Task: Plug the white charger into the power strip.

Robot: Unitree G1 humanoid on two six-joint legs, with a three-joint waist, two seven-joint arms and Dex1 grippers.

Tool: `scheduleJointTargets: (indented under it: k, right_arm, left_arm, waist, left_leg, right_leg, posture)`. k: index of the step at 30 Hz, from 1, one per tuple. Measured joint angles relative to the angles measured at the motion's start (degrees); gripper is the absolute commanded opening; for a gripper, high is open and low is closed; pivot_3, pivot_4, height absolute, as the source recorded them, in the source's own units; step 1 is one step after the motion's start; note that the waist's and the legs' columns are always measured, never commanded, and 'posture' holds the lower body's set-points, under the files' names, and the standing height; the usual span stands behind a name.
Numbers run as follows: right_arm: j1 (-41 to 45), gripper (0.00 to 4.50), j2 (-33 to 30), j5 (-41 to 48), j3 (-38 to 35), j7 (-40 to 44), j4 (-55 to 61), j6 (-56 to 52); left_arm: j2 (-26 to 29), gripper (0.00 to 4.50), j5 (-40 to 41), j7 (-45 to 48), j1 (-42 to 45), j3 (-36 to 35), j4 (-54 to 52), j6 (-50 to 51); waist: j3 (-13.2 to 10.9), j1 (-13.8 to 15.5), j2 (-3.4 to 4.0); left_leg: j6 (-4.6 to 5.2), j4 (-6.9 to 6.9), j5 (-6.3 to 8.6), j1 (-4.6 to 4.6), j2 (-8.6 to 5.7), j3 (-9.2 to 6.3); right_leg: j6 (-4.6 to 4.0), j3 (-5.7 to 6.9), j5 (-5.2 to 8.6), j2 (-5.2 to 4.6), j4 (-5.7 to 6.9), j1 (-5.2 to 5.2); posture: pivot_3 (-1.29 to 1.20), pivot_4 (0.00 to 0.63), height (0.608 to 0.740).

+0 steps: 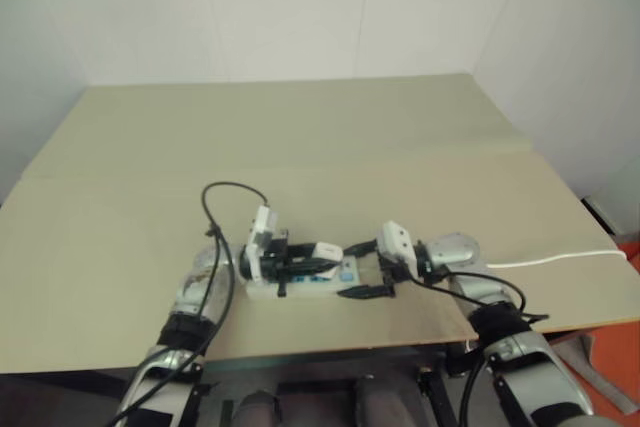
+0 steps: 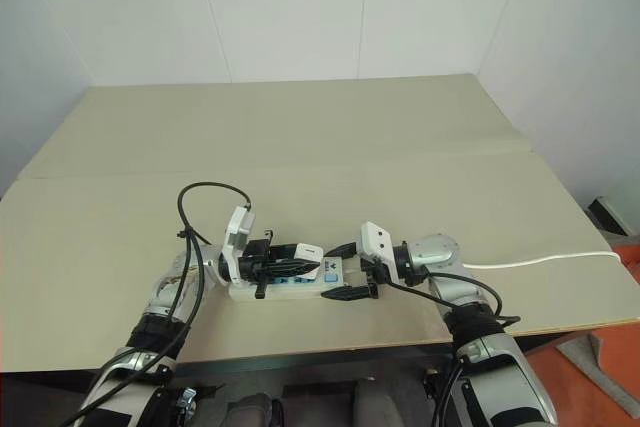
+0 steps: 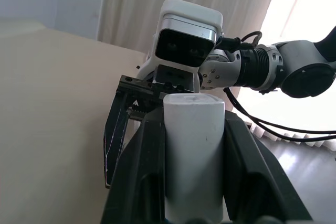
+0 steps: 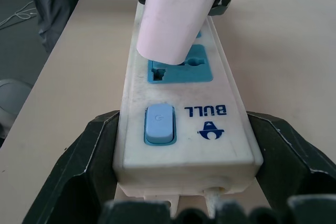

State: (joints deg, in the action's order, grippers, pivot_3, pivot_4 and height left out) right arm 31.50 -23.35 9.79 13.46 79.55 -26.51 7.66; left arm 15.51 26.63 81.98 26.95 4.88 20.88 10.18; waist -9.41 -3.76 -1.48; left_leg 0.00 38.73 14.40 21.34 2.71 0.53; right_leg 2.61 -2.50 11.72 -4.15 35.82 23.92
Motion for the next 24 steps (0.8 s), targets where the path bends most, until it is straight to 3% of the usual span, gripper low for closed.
scheduleJointTargets:
  k: [24]
  right_arm:
    - [-0.01,3.39,-0.06,-0.17,0.01,-0.5,-0.24,-0.02]
  left_arm:
    - [-0.4,1.01,-3.07,1.37,-0.97,1.27,1.76,-9.19]
  waist:
    - [0.15,0.04,0.21]
  left_leg:
    - [0.01,-0.12,0.01,-0.3,0.0,-0.02]
  right_leg:
    - [-0.09,0.04,0.12,0.0,-0.04,-0.34]
  posture:
    - [0.0,0.15,0.74]
